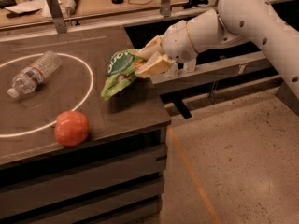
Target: Move green rice chip bag near apple
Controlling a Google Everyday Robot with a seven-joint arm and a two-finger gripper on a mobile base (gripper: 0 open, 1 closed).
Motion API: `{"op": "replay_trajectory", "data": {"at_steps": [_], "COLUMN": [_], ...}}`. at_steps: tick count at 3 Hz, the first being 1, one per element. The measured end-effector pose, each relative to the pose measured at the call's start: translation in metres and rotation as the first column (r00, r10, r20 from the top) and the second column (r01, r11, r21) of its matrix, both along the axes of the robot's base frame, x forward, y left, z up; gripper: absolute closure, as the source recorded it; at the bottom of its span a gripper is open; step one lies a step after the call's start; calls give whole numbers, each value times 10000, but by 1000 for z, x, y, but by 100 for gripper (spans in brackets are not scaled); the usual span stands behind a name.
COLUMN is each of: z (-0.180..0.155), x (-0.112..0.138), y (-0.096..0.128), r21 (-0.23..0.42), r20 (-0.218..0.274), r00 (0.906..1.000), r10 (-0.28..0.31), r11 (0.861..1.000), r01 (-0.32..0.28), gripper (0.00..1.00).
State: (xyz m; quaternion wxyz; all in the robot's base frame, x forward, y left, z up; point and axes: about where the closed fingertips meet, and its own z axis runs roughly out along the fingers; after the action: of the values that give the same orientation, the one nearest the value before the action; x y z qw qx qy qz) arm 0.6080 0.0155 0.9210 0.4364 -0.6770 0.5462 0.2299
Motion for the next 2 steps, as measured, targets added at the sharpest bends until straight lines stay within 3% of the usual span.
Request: {"op": "replay_trajectory", "data": {"at_steps": [1,2], "z": [-3,-7], "x": [-12,-31], "y": [2,2], "r21": [-245,-324], "r20": [-83,-238], "r00": [9986,9905], "r10": [531,1357], "r11": [9983,9901], "r01": [-533,-1365], "gripper": [100,100]}}
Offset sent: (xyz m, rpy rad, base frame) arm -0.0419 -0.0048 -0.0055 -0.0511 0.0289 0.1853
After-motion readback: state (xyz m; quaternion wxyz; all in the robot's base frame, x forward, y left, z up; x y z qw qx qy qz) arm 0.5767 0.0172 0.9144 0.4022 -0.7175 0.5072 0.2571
